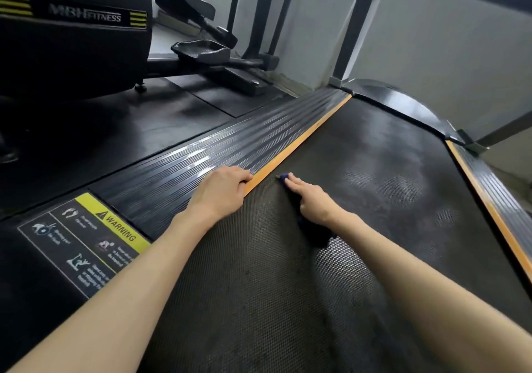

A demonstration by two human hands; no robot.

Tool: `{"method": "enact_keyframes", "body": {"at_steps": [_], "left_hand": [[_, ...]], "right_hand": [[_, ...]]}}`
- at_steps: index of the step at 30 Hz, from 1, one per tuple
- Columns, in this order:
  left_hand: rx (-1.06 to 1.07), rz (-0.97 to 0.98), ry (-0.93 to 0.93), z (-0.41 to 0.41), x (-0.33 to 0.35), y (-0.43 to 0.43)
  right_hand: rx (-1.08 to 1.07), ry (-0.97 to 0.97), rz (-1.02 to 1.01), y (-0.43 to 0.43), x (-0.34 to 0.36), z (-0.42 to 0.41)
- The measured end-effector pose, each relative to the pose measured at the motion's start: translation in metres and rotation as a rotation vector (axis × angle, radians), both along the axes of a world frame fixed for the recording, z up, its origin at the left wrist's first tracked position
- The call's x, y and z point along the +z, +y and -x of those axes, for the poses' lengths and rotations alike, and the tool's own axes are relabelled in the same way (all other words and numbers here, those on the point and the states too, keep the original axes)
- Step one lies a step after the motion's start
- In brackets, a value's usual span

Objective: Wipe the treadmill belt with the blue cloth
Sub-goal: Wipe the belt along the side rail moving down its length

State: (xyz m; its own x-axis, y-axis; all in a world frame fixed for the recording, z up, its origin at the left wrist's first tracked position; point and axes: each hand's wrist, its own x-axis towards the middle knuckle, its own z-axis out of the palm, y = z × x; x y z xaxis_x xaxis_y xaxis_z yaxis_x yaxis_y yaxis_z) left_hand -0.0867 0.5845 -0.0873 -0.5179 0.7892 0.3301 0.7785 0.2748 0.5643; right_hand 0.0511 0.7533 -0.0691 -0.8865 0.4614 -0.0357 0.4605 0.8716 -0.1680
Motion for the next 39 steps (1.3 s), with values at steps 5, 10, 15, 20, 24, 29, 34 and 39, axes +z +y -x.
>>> {"method": "enact_keyframes", "body": {"at_steps": [5, 10, 15, 20, 24, 29, 34, 39], "left_hand": [[-0.013, -0.033, -0.020, -0.001, 0.001, -0.001], [-0.046, -0.079, -0.045, -0.005, 0.005, -0.009], [-0.112, 0.001, 0.007, -0.001, 0.010, -0.028], [-0.109, 0.034, 0.054, -0.001, -0.002, -0.039], [-0.092, 0.034, 0.038, -0.001, -0.001, -0.040], [-0.081, 0.054, 0.026, -0.005, 0.001, -0.043], [-0.091, 0.061, 0.007, -0.005, 0.003, -0.044], [-0.077, 0.058, 0.016, -0.005, 0.002, -0.042]], "right_hand": [[0.141, 0.041, 0.119, -0.047, -0.011, -0.007], [0.426, 0.004, 0.010, -0.077, -0.008, -0.040], [-0.176, 0.052, 0.018, -0.031, -0.001, 0.003], [0.071, 0.159, 0.103, -0.101, -0.012, -0.020], [0.115, 0.025, -0.160, -0.118, -0.009, -0.036], [-0.041, 0.019, -0.048, -0.128, -0.012, -0.041], [-0.245, 0.072, 0.003, -0.082, -0.003, -0.041], [-0.385, 0.027, 0.028, -0.064, 0.005, -0.018]]}}
